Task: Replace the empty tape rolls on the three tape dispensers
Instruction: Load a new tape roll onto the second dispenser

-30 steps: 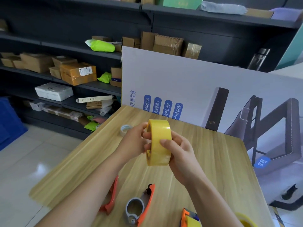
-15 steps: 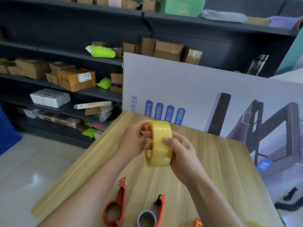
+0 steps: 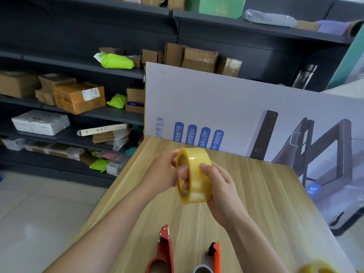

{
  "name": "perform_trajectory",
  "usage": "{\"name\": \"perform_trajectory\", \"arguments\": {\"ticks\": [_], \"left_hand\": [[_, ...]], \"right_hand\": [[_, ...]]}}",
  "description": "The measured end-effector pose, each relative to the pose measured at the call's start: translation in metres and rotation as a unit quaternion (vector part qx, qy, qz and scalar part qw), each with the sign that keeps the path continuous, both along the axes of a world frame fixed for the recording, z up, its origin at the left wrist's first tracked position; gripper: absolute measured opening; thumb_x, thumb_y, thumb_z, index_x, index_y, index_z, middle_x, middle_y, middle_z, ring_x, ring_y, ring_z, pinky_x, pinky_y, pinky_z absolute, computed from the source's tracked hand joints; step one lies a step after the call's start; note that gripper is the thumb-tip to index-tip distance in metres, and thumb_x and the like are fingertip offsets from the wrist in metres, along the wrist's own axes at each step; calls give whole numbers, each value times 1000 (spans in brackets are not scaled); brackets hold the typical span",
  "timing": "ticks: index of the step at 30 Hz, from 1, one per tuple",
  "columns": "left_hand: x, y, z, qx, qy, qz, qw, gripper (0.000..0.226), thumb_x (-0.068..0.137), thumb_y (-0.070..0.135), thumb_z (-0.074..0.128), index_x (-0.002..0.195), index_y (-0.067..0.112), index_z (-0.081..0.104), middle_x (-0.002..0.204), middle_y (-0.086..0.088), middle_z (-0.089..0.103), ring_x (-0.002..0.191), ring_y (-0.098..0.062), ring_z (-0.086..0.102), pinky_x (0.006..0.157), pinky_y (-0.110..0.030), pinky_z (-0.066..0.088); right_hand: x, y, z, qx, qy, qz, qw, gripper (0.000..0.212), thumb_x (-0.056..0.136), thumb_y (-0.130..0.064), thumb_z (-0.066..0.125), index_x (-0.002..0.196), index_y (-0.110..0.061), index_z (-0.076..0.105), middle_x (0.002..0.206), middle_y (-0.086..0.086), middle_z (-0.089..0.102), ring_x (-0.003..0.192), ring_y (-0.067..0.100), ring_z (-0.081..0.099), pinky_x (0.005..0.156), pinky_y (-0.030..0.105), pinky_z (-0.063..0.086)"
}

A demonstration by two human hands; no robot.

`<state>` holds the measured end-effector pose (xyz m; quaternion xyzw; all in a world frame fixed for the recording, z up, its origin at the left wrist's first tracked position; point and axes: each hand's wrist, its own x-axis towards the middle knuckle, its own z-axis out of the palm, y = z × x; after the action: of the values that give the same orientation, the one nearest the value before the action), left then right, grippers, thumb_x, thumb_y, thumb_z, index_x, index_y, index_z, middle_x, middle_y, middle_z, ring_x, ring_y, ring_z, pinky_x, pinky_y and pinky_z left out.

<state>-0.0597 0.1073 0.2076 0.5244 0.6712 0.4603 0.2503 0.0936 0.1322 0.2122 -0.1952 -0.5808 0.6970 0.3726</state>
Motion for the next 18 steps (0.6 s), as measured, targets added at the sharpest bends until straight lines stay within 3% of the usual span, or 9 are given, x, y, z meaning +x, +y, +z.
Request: {"name": "perform_trajectory", "arguments": {"ticks": [4,9,12,15,18], "left_hand": [[-4,-6,9,97,11,-22,995,26,89,13,59,109,30,63,99,19,64,93,3,58,81,-21,50],[-3,-12,21,141,-3,-52,989,38,90,-2,46,118,13,67,116,3,67,112,-5,59,98,-30,48],[4,-17,27,170,17,-78,982,40,88,16,43,121,13,65,124,5,64,120,0,53,103,-22,42],[14,-18,29,201,106,-65,972,44,91,40,47,120,13,66,123,4,65,119,-1,55,102,-24,44],[28,-18,28,217,190,-15,957,42,89,40,56,118,12,68,120,1,67,115,-10,58,100,-32,47]], "right_hand": [[-7,-4,-4,34,-41,-37,998,32,90,-24,45,108,-7,63,83,14,69,71,26,64,71,41,51],[-2,-9,-4,79,-80,-65,991,32,90,-29,46,115,-17,61,85,8,73,73,20,67,74,37,56],[3,-10,3,100,-90,-84,987,33,90,-30,47,117,-16,59,92,14,70,76,19,68,70,30,58],[7,-13,8,111,-90,-97,985,31,92,-27,48,119,-15,58,97,13,69,79,18,67,66,26,56],[10,-16,12,140,-99,-130,977,21,101,-16,45,117,-7,55,103,21,64,84,32,64,68,42,59]]}}
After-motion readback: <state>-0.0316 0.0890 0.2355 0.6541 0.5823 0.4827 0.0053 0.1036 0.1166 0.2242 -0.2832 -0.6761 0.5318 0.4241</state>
